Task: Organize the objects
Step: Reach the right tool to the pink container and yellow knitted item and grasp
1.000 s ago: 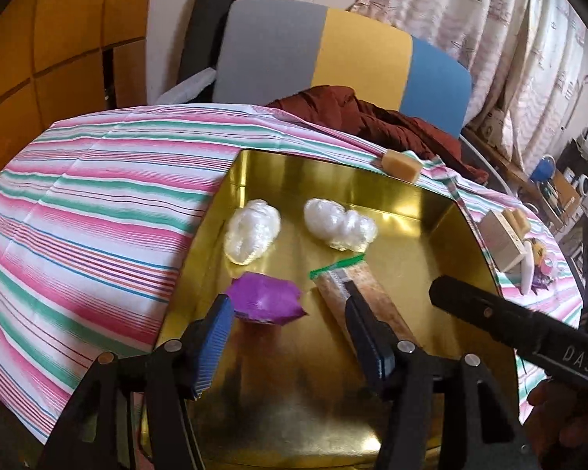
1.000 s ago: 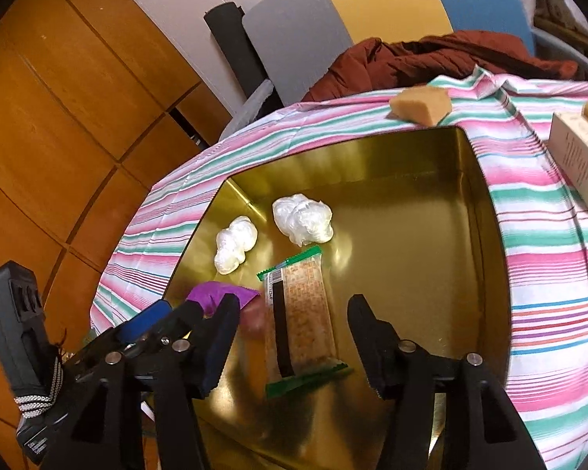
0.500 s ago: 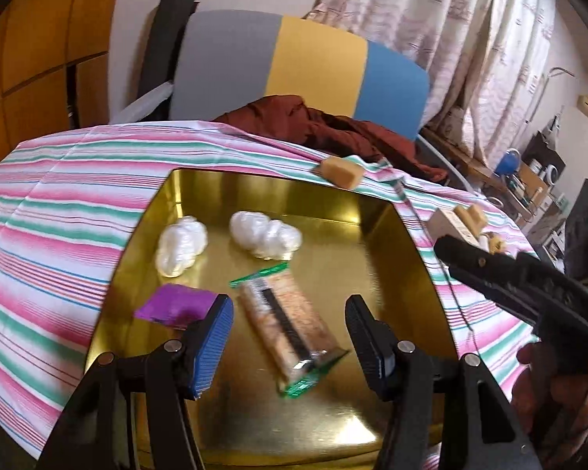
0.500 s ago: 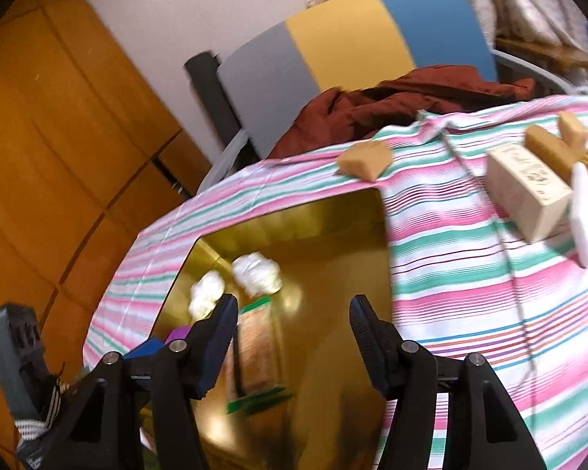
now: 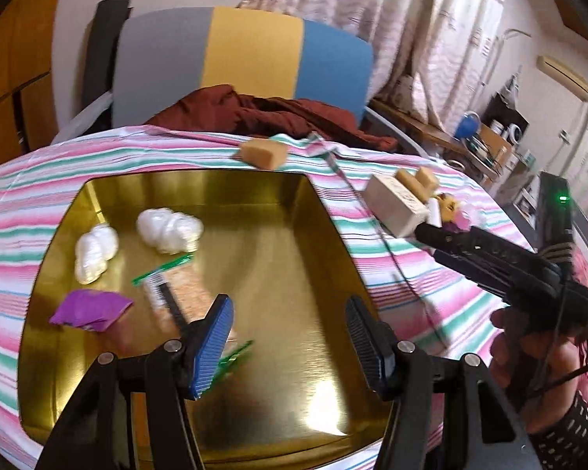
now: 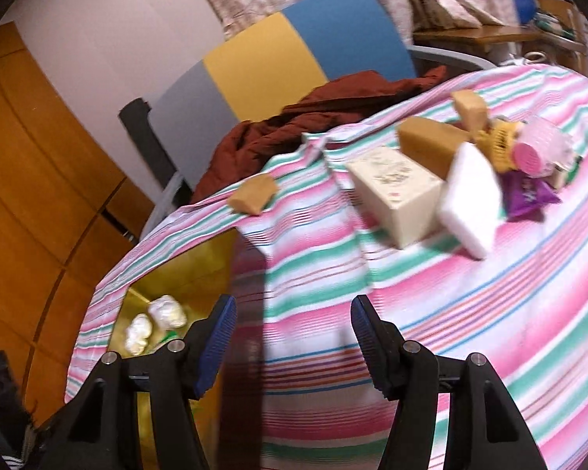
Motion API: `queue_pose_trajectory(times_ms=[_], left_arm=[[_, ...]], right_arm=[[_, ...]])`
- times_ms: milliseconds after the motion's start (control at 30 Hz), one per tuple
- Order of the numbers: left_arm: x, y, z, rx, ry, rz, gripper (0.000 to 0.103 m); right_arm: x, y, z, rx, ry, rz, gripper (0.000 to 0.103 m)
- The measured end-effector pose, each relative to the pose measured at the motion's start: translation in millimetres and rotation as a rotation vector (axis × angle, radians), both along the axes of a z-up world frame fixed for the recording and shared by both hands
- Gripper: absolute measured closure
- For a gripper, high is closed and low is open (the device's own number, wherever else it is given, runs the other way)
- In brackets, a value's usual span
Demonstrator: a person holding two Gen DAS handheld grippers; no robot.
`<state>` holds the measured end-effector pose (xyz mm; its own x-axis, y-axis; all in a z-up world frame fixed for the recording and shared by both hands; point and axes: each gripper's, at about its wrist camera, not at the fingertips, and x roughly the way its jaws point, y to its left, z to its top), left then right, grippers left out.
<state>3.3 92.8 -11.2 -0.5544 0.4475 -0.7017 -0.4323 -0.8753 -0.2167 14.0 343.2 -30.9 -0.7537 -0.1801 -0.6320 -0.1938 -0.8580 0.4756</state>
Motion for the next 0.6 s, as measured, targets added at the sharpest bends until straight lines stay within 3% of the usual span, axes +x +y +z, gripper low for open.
queue_pose_trajectory(times_ms=[167,300,433,600], left_arm=[[8,19,3,-0.004,0.005,-0.059,0.043],[17,34,2,-0.013,0.007,-0.115,0.043],[20,43,-1,-0.008,-0.015,-0.141,0.043],[26,51,-1,-0.024,-0.012,-0.159,0.043]], right_arm=[[6,35,-7,0.066,-0.024,-0.066,0.037],[8,79,10,0.203,0.015,-0.187,0.021],[-5,129,24,0.273,0.028,-0.270,0.020],[-36,170,19,0.354,-0.019,-0.246,0.020]])
